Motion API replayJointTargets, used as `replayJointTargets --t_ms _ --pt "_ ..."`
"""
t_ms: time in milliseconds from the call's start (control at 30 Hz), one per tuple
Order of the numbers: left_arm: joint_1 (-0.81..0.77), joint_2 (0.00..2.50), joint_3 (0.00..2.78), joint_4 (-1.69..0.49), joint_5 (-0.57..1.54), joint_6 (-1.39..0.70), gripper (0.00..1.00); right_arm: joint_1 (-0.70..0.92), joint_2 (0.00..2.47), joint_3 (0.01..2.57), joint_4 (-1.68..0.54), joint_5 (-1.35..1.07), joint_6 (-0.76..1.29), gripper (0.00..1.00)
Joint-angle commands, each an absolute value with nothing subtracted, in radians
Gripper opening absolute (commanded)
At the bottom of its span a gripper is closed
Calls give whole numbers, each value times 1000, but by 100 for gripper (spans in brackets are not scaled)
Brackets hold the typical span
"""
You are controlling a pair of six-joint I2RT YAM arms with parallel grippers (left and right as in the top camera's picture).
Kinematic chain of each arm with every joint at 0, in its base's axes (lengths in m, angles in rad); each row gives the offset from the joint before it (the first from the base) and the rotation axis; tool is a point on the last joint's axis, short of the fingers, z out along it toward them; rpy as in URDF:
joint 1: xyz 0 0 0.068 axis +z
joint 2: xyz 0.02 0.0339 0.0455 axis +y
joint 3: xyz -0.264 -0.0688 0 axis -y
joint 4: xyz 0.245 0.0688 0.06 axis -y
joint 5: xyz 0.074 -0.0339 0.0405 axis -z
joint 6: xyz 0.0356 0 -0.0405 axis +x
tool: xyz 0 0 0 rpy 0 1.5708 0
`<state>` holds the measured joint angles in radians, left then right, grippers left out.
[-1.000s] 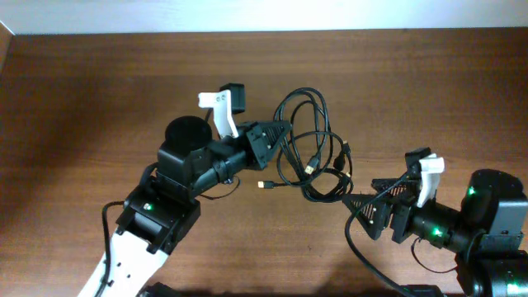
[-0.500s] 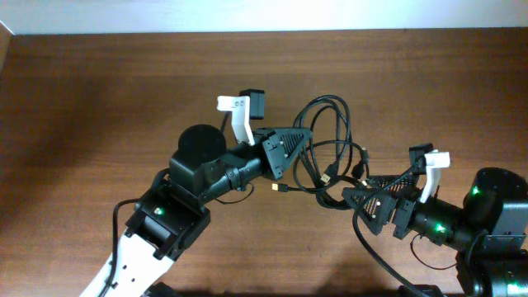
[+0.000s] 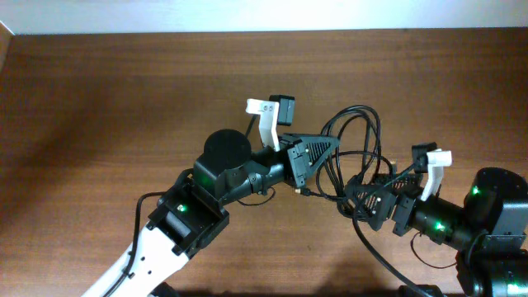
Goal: Untangle cables
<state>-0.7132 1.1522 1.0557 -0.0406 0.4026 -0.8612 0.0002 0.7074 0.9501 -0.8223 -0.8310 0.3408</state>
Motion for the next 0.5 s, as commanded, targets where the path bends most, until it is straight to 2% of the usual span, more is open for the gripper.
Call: replayJointTargets --t_ms 0,167,300,467 --pt "-717 1145 1078 -27 403 -878 0 7 703 973 -826 -788 342 96" --pt "-717 1145 1078 -16 442 -878 0 6 703 973 -826 -773 342 93" --pt "-717 1145 1078 -11 460 -878 0 7 703 973 -826 -733 342 82" --pt "-718 1145 1078 -12 468 -878 0 7 703 973 -826 -725 342 80"
